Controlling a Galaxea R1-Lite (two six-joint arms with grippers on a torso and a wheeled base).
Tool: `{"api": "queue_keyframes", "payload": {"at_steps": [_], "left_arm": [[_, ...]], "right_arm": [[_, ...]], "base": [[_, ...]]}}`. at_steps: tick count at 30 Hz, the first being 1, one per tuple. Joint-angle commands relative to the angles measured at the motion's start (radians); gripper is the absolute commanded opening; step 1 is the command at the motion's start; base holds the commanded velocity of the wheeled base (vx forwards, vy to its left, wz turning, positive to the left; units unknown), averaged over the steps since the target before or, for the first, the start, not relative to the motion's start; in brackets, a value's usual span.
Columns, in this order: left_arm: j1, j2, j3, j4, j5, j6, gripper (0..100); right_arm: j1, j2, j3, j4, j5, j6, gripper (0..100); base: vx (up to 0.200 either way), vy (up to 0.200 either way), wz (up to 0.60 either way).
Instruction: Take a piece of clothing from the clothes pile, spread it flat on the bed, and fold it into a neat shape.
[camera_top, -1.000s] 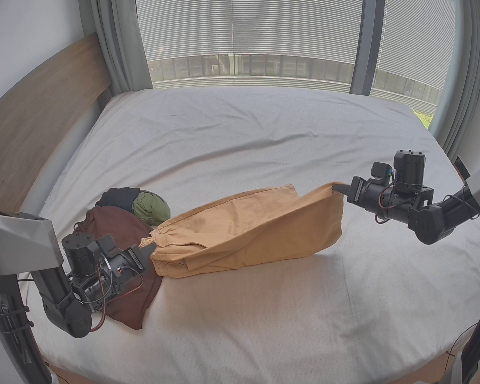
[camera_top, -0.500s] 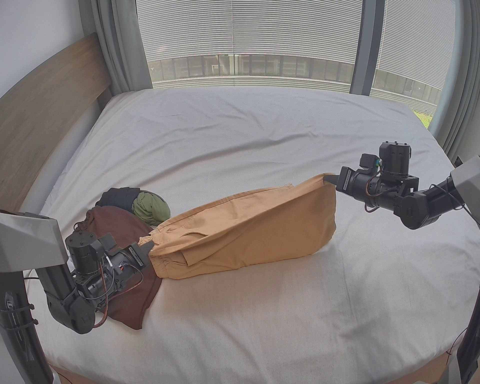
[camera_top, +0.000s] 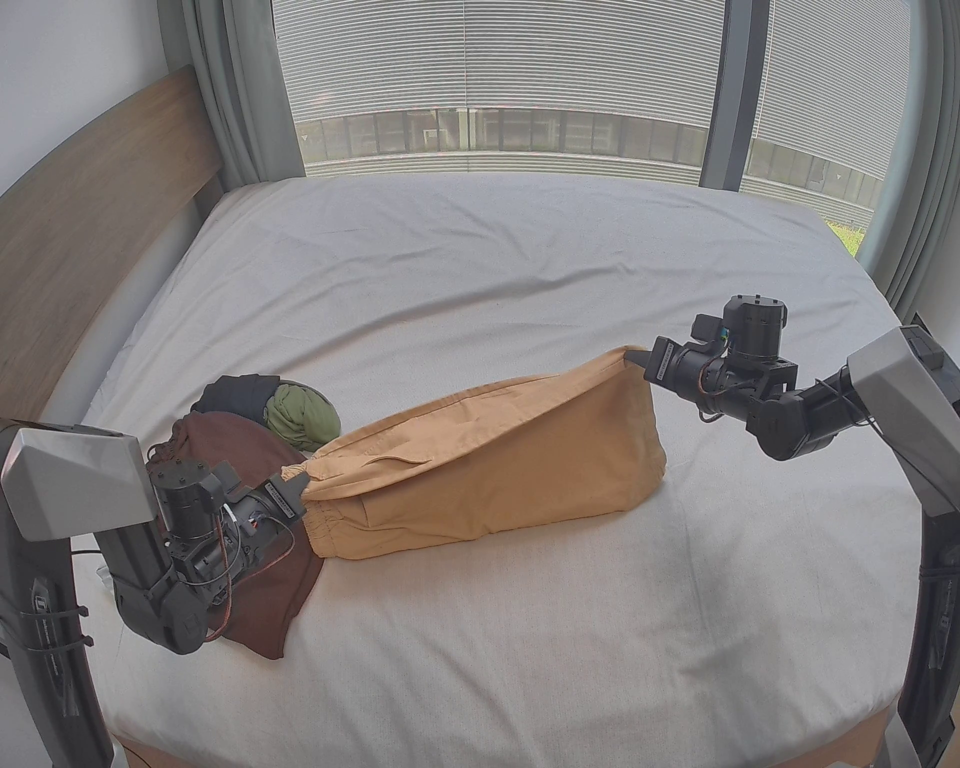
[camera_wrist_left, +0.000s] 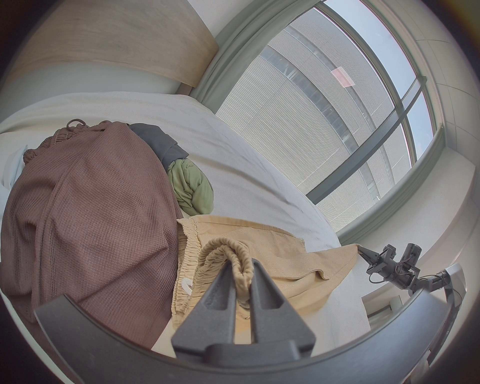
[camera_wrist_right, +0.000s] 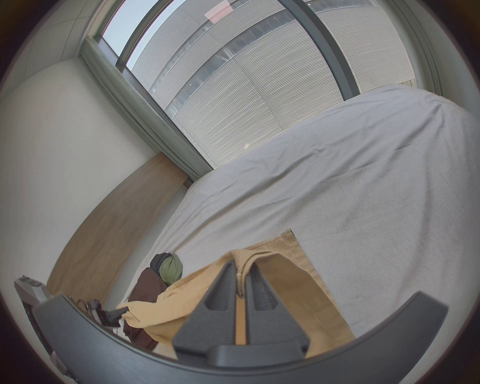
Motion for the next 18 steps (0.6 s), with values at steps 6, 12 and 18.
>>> {"api": "queue_keyframes", "payload": {"at_steps": [6, 12, 18], "left_arm": [[0.003, 0.071, -0.064, -0.002, 0.02, -0.001, 0], [0.003, 0.088, -0.084, -0.001, 0.026, -0.001, 0], [0.007, 0.093, -0.1, -0.002, 0.025, -0.001, 0]], "right_arm": [[0.003, 0.095, -0.085, -0.026, -0.003, 0.045, 0], [0.003, 0.127, -0.107, -0.049, -0.003, 0.047, 0], [0.007, 0.15, -0.107, -0.086, -0.003, 0.047, 0]], "base": [[0.0, 0.0, 0.0], [0.0, 0.0, 0.0], [0.0, 0.0, 0.0]]}}
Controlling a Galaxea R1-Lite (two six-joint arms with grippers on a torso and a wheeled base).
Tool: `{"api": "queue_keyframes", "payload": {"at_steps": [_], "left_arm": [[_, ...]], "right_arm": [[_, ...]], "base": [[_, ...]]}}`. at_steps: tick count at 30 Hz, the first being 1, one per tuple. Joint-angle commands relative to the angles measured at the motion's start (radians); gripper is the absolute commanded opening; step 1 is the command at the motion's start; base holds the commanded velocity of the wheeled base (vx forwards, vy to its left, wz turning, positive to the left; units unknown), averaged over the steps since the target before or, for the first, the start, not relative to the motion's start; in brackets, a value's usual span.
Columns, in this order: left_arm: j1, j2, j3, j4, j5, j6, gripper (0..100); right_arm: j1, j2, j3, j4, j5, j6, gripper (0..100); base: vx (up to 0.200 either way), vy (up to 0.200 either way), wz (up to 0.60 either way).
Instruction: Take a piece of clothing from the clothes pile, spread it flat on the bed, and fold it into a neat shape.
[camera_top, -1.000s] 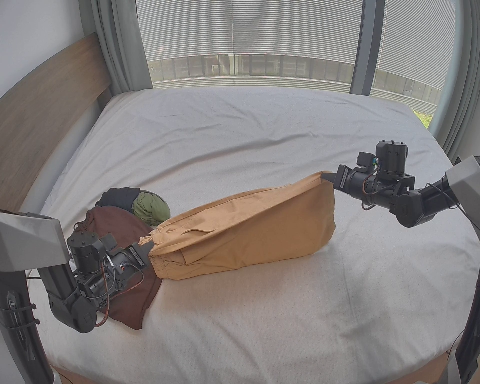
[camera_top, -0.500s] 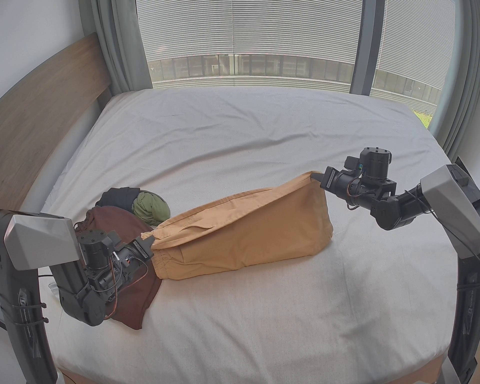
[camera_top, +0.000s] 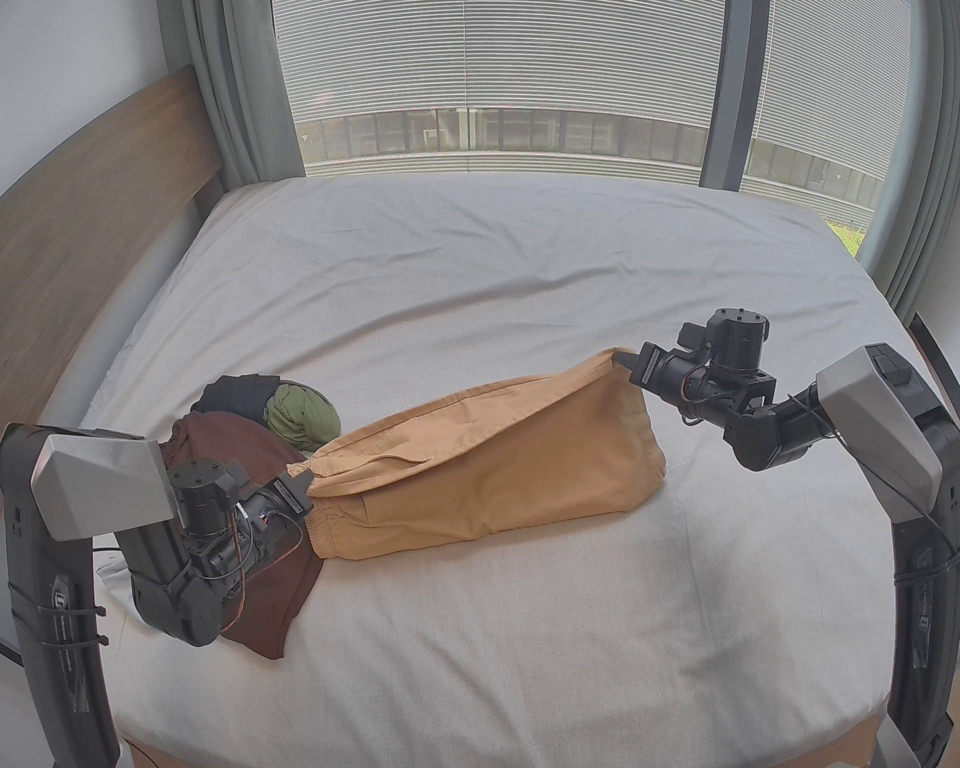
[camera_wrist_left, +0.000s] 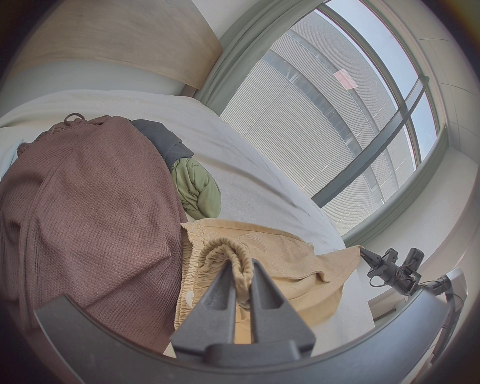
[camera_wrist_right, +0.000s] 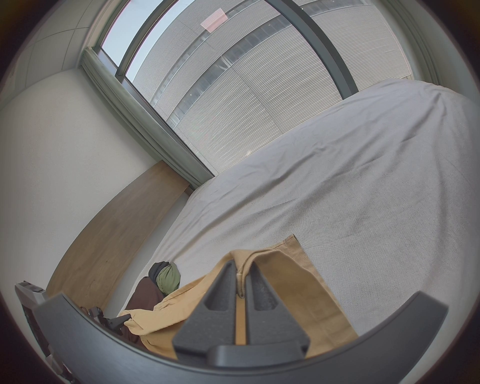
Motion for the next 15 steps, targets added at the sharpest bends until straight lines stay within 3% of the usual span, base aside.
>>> {"api": "queue_keyframes", "payload": {"at_steps": [1, 8, 9, 10, 15], "left_arm": [[0.002, 0.009, -0.008, -0.002, -0.003, 0.0, 0], [0.002, 0.012, -0.004, 0.0, -0.012, 0.0, 0], [0.0, 0.013, -0.004, 0.0, -0.013, 0.0, 100], [0.0, 0.015, -0.009, -0.002, -0.012, -0.002, 100], [0.033, 0.016, -0.058, 0.001, 0.02, -0.017, 100]], "right_arm": [[0.003, 0.024, -0.002, -0.007, 0.001, 0.0, 0], [0.001, 0.032, -0.005, -0.012, 0.002, 0.0, 0], [0.003, 0.032, -0.005, -0.012, 0.002, 0.0, 0], [0.003, 0.032, -0.006, -0.012, 0.004, 0.002, 100], [0.001, 0.06, -0.074, -0.056, -0.018, 0.025, 100]], "base": [[0.0, 0.0, 0.0], [0.0, 0.0, 0.0], [0.0, 0.0, 0.0], [0.0, 0.0, 0.0], [0.0, 0.0, 0.0]]}}
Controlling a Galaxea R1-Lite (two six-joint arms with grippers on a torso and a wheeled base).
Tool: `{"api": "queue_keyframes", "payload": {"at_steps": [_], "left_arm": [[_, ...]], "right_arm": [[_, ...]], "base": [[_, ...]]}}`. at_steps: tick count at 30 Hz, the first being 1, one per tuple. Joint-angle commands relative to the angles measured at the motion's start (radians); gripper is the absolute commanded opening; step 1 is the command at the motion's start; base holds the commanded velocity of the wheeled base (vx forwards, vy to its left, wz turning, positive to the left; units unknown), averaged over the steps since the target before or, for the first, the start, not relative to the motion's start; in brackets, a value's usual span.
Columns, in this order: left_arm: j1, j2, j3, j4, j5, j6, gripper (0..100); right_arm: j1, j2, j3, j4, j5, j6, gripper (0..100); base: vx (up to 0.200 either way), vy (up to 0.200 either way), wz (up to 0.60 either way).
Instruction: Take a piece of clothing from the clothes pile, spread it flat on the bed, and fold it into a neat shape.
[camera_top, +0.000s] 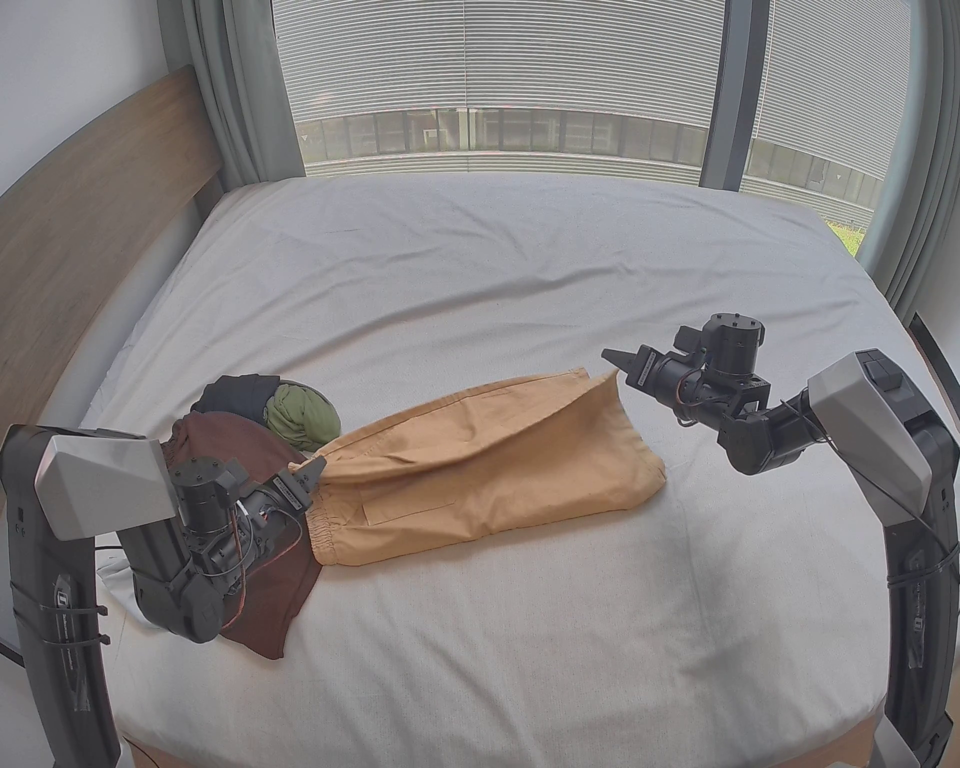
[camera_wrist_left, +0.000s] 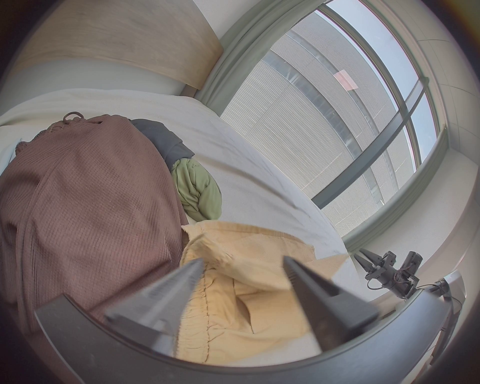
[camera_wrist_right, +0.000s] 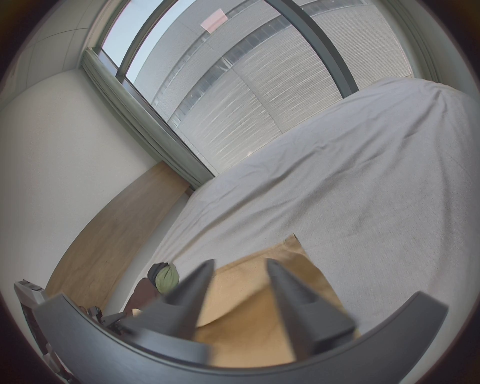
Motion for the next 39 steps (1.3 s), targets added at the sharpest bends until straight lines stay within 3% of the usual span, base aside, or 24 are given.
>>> {"api": "queue_keyframes", "payload": {"at_steps": [1, 6, 13, 18, 22, 25, 28, 32, 39], "left_arm": [[0.028, 0.003, -0.038, 0.002, 0.025, -0.011, 100], [0.063, 0.011, -0.068, 0.042, 0.06, -0.01, 100], [0.048, -0.003, -0.057, 0.038, 0.061, -0.01, 100], [0.029, -0.044, -0.035, 0.038, 0.06, -0.011, 100], [0.012, -0.089, -0.006, 0.035, 0.054, -0.013, 100], [0.003, -0.116, 0.008, 0.034, 0.049, -0.013, 100], [-0.008, -0.123, 0.008, 0.034, 0.049, -0.014, 100], [-0.011, -0.124, 0.008, 0.034, 0.049, -0.014, 100], [-0.017, -0.124, 0.015, 0.034, 0.049, -0.013, 100]], "right_arm": [[0.0, 0.025, -0.049, -0.027, -0.019, 0.021, 100], [0.0, 0.008, -0.037, -0.027, -0.035, 0.056, 100], [0.003, -0.041, 0.068, -0.014, -0.033, 0.064, 100], [0.027, -0.112, 0.095, -0.03, -0.038, 0.245, 100], [0.04, -0.188, 0.137, -0.051, -0.095, 0.368, 100], [0.041, -0.257, 0.184, -0.056, -0.096, 0.493, 100], [0.046, -0.326, 0.24, -0.042, -0.082, 0.558, 100], [0.046, -0.382, 0.324, -0.054, -0.036, 0.541, 100], [0.041, -0.374, 0.457, -0.099, -0.03, 0.291, 100]], "base": [[0.0, 0.0, 0.0], [0.0, 0.0, 0.0], [0.0, 0.0, 0.0], [0.0, 0.0, 0.0], [0.0, 0.0, 0.0], [0.0, 0.0, 0.0], [0.0, 0.0, 0.0], [0.0, 0.0, 0.0], [0.0, 0.0, 0.0]]}}
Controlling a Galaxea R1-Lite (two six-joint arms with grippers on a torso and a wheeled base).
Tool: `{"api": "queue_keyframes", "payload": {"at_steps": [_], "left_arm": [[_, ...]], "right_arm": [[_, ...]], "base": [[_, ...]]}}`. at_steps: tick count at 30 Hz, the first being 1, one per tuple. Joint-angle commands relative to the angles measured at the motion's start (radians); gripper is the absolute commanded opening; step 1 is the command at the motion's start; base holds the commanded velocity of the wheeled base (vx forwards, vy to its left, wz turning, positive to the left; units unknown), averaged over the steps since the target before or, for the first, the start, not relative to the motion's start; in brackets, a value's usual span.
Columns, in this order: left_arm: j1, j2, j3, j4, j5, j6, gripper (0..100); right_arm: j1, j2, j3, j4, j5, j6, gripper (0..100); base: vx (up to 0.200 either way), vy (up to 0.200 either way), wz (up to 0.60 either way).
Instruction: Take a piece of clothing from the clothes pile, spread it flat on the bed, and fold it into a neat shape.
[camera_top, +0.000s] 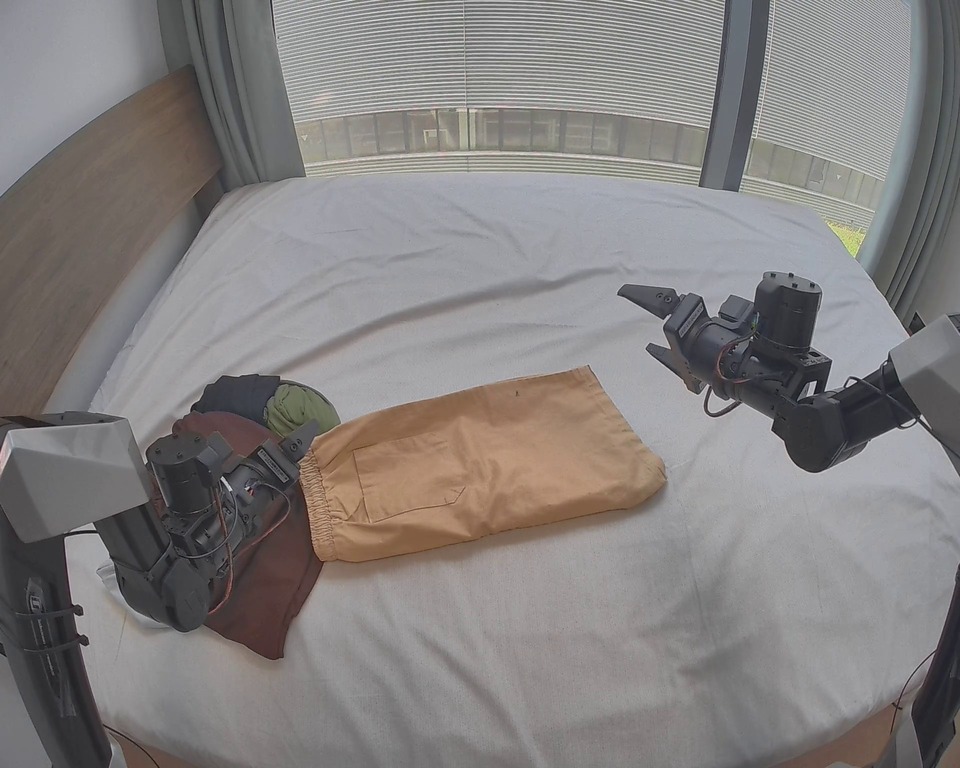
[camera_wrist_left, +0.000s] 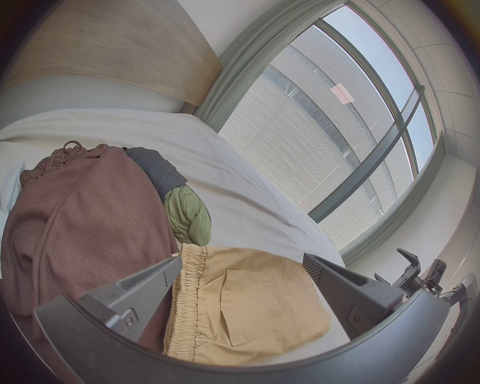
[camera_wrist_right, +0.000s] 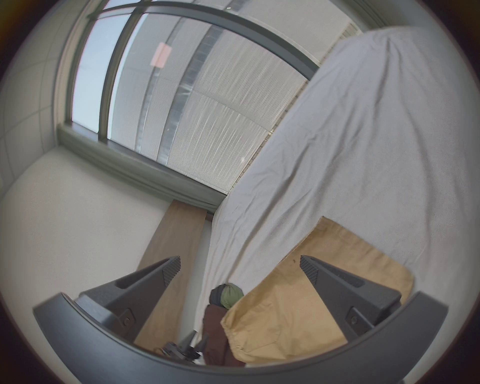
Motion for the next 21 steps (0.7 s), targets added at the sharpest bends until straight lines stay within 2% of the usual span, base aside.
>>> {"api": "queue_keyframes", "payload": {"at_steps": [1, 6, 9, 12, 21], "left_arm": [[-0.01, -0.009, 0.013, -0.001, 0.0, 0.001, 100], [-0.031, -0.004, 0.026, -0.003, 0.0, 0.002, 100], [-0.048, 0.002, 0.04, -0.006, 0.0, 0.007, 100], [-0.051, 0.006, 0.048, -0.015, 0.002, 0.008, 100], [-0.051, 0.009, 0.048, -0.016, 0.0, 0.008, 100]], "right_arm": [[-0.005, -0.023, 0.159, -0.025, 0.019, -0.161, 100], [-0.017, 0.072, 0.252, -0.061, 0.027, -0.224, 100], [-0.017, 0.138, 0.302, -0.153, 0.028, -0.27, 100], [-0.016, 0.193, 0.32, -0.212, 0.028, -0.279, 100], [-0.019, 0.291, 0.338, -0.226, 0.025, -0.282, 100]], "base": [[0.0, 0.0, 0.0], [0.0, 0.0, 0.0], [0.0, 0.0, 0.0], [0.0, 0.0, 0.0], [0.0, 0.0, 0.0]]}}
